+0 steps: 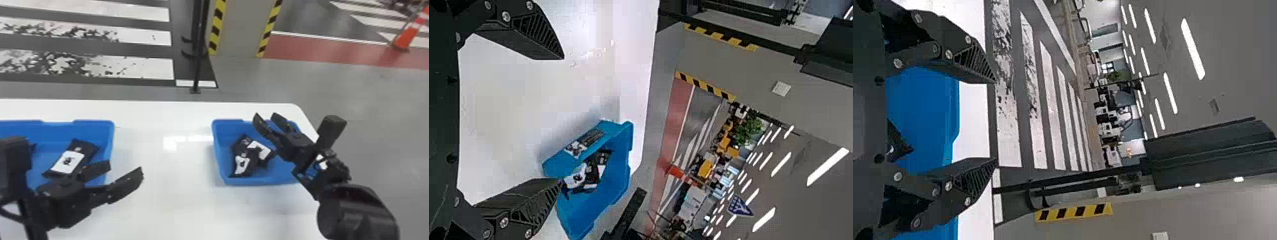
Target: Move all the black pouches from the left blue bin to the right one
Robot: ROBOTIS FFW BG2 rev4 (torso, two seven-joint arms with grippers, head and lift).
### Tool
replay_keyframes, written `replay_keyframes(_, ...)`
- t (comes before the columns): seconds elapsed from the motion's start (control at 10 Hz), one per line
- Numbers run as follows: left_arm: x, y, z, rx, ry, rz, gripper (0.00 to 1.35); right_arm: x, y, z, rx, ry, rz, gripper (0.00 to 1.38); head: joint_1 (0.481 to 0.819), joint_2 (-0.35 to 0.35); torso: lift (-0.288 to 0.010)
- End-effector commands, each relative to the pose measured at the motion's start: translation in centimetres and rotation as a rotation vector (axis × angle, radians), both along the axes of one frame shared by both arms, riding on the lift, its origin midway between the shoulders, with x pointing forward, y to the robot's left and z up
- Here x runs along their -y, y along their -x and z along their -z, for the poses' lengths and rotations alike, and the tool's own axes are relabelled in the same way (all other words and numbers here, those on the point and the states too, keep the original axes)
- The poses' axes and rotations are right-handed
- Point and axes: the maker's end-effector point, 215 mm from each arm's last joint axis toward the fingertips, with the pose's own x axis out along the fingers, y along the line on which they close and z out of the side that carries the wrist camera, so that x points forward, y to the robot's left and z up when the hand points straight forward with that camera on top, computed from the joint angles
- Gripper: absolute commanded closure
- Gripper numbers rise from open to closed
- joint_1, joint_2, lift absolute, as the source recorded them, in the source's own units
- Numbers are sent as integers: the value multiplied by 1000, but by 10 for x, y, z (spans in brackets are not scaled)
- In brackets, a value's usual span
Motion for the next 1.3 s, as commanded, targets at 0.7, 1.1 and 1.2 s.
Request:
replay_keyframes(0.7,-177,-78,42,-116,-312,-301,176,-120,158,-59,175,-9,-101,188,695,111,-140)
replay_keyframes(1.1,-194,-101,67,-189,-371,-324,174,-121,168,-50,150,-26,-88,190,695,164,-140)
replay_keyframes(1.2,-190,-110,70,-197,-378,-313,173,-122,167,-47,145,-33,-90,190,695,164,-140)
